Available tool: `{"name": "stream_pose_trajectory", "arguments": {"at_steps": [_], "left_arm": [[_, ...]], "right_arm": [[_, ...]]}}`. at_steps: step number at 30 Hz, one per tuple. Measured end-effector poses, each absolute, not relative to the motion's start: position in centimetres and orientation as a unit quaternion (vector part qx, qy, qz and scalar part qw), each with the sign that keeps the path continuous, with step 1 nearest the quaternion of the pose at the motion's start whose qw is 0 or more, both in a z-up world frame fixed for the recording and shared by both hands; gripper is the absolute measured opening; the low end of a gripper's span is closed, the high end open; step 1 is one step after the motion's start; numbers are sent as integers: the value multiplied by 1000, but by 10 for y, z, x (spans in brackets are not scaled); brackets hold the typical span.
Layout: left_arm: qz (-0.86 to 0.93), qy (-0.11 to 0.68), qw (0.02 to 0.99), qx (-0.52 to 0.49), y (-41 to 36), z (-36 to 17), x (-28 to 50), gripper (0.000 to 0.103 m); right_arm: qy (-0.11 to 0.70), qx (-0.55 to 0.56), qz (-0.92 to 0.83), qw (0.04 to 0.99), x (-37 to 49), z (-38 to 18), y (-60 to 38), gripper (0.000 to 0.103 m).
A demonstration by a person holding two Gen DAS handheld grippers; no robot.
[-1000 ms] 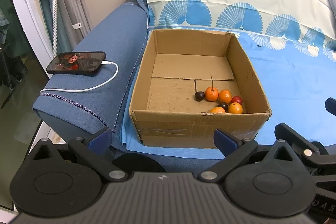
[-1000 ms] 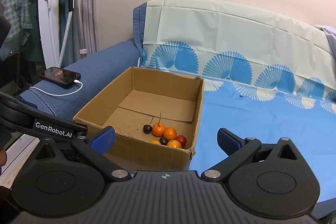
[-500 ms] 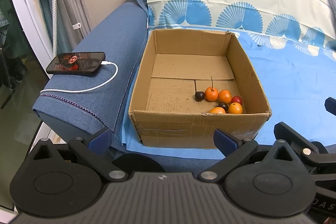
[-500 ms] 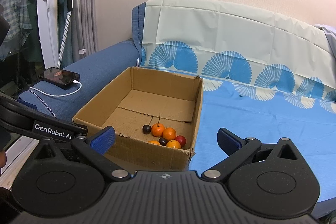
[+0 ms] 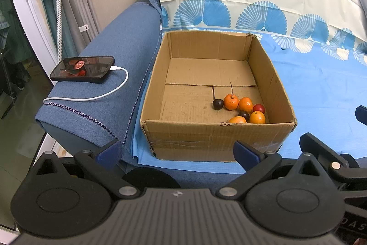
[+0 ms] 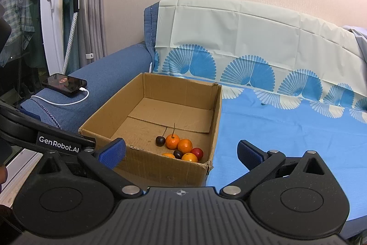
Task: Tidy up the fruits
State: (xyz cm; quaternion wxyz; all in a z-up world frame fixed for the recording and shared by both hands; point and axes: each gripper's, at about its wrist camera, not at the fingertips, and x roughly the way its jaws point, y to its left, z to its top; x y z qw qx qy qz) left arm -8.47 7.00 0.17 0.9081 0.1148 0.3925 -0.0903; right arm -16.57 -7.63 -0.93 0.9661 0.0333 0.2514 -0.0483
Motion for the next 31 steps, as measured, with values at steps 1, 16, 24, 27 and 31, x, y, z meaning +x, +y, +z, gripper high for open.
{"name": "stream_pose_trajectory", "arguments": {"at_steps": [1,16,24,27,31], "left_arm": [[-90,393,908,115,70,2,-85,103],[-92,392,908,117,68,1,-84,103],[-92,394,907,116,64,1,-81,103],[-91,392,908,116,64,1,-80,103],[-87,391,909,116,63,-1,-78,103]], "right_arm": [[251,34,-49,966,-166,-9,-76,102],[250,39,-58,966,-164,-9,-71,102],[251,40,-63,965,-162,-9,-69,102],[251,41,-62,965,-161,-9,-69,102],[251,42,-59,965,-161,-9,-68,102]]}}
